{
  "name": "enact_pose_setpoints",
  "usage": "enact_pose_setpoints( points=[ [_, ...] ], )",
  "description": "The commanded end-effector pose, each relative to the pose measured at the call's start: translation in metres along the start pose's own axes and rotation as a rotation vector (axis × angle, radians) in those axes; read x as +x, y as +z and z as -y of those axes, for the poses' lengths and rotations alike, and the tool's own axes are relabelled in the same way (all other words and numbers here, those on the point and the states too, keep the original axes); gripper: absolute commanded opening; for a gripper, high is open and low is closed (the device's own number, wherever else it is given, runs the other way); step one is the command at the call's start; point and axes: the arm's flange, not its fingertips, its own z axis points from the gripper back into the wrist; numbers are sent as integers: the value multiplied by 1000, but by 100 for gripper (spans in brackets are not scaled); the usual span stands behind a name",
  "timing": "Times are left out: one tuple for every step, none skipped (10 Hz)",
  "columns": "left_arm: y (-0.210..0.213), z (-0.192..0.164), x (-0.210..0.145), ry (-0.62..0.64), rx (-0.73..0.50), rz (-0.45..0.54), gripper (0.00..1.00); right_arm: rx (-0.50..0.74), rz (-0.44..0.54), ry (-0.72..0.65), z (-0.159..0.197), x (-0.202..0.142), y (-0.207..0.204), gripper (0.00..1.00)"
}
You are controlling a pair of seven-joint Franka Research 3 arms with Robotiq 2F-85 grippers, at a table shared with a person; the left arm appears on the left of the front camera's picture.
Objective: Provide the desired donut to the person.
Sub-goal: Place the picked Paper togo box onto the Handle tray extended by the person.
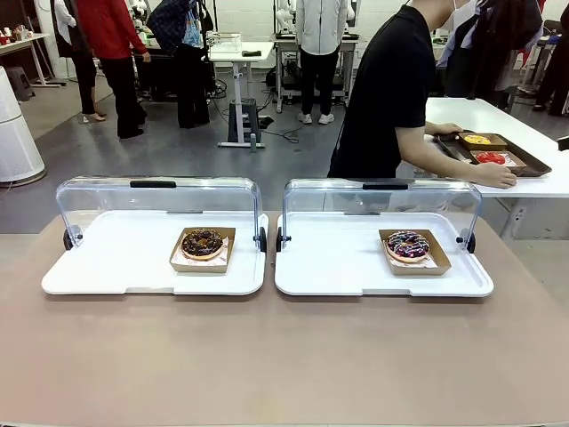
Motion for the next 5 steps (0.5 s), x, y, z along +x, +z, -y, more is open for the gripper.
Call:
enact_pose_setpoints(
  points=[
    [0, 2, 2, -3, 3, 4, 100, -2, 6, 1, 1, 0, 0, 100],
    [0, 2, 2, -3, 3, 4, 100, -2, 6, 1, 1, 0, 0, 100],
    [0, 2, 2, -3, 3, 4, 100, -2, 6, 1, 1, 0, 0, 100],
    [0, 2, 2, -3, 3, 4, 100, -2, 6, 1, 1, 0, 0, 100],
    [0, 2, 2, -3, 3, 4, 100, -2, 6, 1, 1, 0, 0, 100]
  ],
)
